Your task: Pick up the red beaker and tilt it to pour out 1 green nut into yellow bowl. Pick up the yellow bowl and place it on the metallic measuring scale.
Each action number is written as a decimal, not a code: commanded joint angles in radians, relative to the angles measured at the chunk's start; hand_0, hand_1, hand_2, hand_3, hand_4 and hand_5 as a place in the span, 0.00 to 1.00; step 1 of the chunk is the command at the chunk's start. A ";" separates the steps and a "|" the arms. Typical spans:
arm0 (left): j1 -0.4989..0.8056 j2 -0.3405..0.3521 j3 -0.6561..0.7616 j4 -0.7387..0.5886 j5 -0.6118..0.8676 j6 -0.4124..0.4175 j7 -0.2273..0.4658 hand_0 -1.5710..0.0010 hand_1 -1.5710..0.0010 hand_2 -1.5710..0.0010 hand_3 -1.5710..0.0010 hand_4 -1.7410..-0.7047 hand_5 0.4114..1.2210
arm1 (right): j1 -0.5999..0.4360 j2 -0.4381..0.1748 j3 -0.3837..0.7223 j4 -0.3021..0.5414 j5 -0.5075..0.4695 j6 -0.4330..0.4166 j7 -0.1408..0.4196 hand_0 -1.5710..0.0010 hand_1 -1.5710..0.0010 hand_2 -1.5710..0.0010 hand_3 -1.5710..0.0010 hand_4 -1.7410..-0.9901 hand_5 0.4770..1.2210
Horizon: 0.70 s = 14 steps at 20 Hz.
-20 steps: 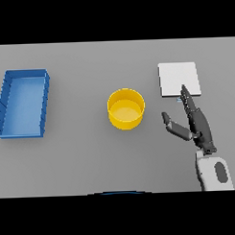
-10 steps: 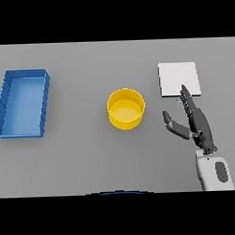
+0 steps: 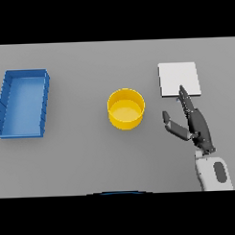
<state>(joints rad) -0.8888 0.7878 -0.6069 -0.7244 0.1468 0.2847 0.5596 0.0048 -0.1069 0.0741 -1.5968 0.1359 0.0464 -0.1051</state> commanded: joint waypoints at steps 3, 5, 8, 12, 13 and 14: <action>0.056 0.034 -0.023 -0.100 0.035 0.058 0.049 0.00 0.00 0.00 0.16 0.00 0.96 | 0.018 0.007 0.007 0.001 0.010 -0.005 -0.007 1.00 1.00 1.00 1.00 0.54 0.33; 0.077 0.044 -0.050 -0.141 0.075 0.090 0.047 0.00 0.00 0.00 0.13 0.06 0.86 | 0.012 0.007 0.007 -0.008 0.004 -0.003 -0.002 1.00 1.00 1.00 1.00 0.54 0.34; 0.118 0.068 -0.082 -0.217 0.114 0.110 0.045 0.00 0.00 0.00 0.19 0.23 0.60 | 0.011 -0.001 0.007 -0.007 0.010 -0.003 -0.006 1.00 1.00 1.00 1.00 0.55 0.34; 0.183 0.106 -0.066 -0.332 0.193 0.043 0.022 0.09 0.18 0.26 0.54 0.67 0.43 | 0.002 0.007 0.012 -0.014 0.020 -0.018 0.020 1.00 1.00 1.00 1.00 0.56 0.34; 0.189 0.119 -0.058 -0.359 0.212 0.027 0.020 0.22 0.34 0.41 0.63 0.74 0.40 | -0.003 0.006 0.008 -0.012 0.017 -0.019 0.032 1.00 1.00 1.00 1.00 0.56 0.34; 0.202 0.131 -0.056 -0.388 0.230 0.004 0.009 0.37 0.47 0.52 0.70 0.79 0.38 | 0.001 0.005 0.009 -0.015 0.015 -0.015 0.031 1.00 1.00 1.00 1.00 0.56 0.34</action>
<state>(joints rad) -0.6863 0.9186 -0.6625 -1.1128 0.3767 0.2885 0.5672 0.0055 -0.1017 0.0832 -1.6116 0.1504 0.0314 -0.0755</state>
